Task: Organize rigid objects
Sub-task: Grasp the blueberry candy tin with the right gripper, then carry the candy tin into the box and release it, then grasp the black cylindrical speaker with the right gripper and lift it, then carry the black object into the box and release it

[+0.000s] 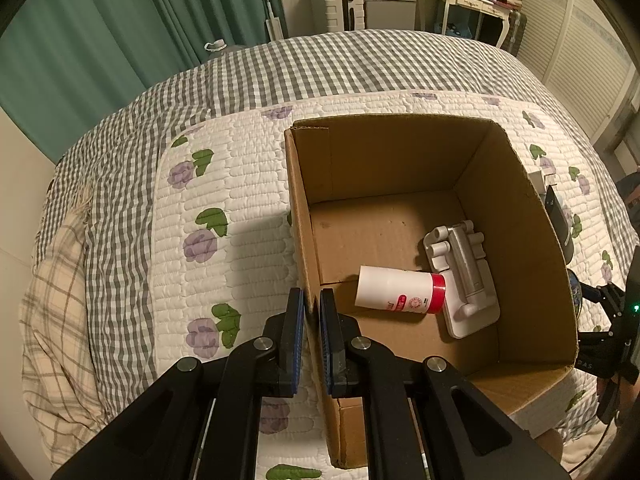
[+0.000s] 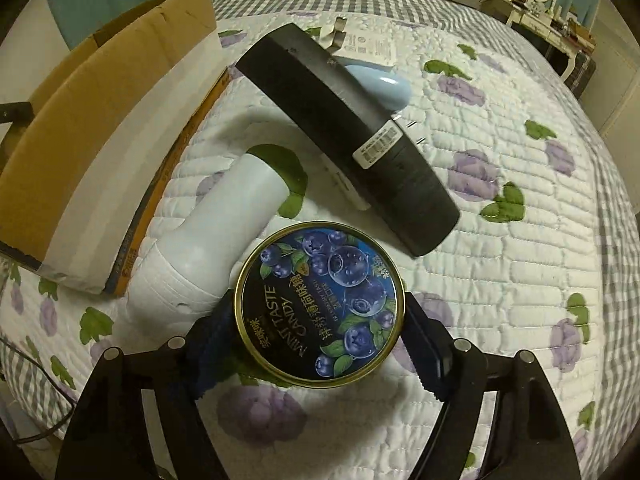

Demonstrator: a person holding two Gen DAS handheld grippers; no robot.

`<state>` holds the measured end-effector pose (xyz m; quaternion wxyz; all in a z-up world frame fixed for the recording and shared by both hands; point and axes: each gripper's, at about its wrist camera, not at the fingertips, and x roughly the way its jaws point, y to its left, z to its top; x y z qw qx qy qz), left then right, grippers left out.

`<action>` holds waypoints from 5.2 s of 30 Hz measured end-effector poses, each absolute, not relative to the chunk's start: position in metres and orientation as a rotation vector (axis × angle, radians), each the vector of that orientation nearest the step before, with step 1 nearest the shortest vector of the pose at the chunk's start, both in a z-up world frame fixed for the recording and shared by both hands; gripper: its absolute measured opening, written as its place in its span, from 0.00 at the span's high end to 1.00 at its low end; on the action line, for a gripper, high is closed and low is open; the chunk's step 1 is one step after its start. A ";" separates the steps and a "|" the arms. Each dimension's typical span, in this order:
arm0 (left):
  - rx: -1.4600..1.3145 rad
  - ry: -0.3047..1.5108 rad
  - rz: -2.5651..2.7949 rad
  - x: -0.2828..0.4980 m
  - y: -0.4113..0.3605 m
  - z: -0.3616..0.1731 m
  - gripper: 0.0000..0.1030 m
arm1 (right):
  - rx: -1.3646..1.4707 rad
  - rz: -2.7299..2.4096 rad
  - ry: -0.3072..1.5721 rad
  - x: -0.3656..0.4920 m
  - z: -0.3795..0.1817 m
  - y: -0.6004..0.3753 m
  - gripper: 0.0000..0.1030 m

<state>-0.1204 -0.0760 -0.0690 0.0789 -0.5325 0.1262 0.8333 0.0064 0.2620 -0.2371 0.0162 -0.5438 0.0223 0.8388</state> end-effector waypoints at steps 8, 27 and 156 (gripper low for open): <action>-1.587 0.362 2.495 -0.120 -0.075 -0.069 0.93 | -1.640 2.589 0.030 0.017 -0.222 0.266 0.25; -1.582 0.327 2.492 -0.122 -0.081 -0.068 0.93 | -1.251 2.991 -0.119 -0.051 -0.065 0.188 0.25; -1.554 0.309 2.490 -0.121 -0.084 -0.072 0.92 | -1.467 3.156 -0.153 -0.059 -0.074 0.119 0.68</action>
